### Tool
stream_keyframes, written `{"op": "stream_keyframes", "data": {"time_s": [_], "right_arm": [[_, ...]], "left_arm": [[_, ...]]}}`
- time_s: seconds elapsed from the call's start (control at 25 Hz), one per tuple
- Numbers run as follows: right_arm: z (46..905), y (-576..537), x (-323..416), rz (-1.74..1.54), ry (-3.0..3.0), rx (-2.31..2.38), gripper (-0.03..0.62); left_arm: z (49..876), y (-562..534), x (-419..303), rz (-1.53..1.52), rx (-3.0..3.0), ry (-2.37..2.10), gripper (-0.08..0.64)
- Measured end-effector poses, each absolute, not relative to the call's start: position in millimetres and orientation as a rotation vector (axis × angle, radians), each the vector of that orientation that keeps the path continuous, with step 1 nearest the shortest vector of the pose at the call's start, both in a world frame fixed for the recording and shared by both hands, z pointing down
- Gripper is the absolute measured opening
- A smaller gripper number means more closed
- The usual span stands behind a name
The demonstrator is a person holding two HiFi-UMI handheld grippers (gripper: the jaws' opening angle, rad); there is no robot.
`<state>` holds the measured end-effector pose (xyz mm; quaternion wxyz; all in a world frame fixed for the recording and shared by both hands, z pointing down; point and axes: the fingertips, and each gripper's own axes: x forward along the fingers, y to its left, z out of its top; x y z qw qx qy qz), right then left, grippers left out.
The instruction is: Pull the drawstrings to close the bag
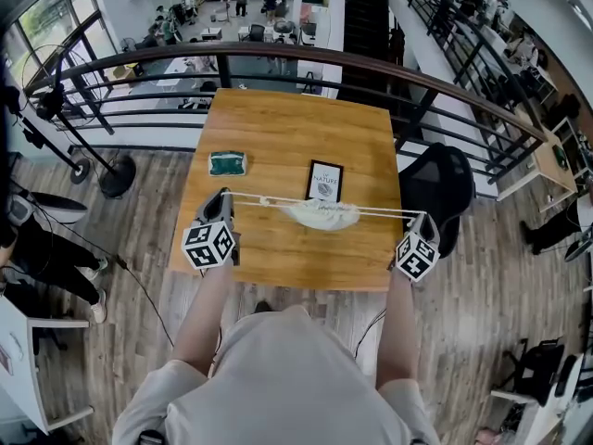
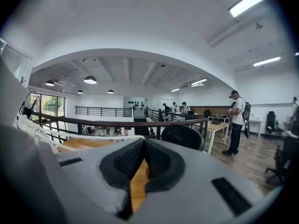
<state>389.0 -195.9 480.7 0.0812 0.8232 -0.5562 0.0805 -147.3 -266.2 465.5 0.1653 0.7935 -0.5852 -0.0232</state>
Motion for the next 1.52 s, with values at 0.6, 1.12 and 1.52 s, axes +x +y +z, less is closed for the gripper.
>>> {"op": "stream_keyframes", "data": {"time_s": [0.6,1.12,1.52], "right_arm": [[485,-189,381,0.156,-1.643,2.396,0.003],[465,-198,351,0.091,-1.789,2.313,0.003],[451,-203,322,0.061,-1.949,2.189,0.003]], "left_arm": [[450,-270,-145,-0.008,2.336,-1.742,-0.008],[448,-278,-130,-0.017,2.357,-1.692,-0.008],[435,-275,-105,-0.023,2.453,-1.592,-0.008]]}}
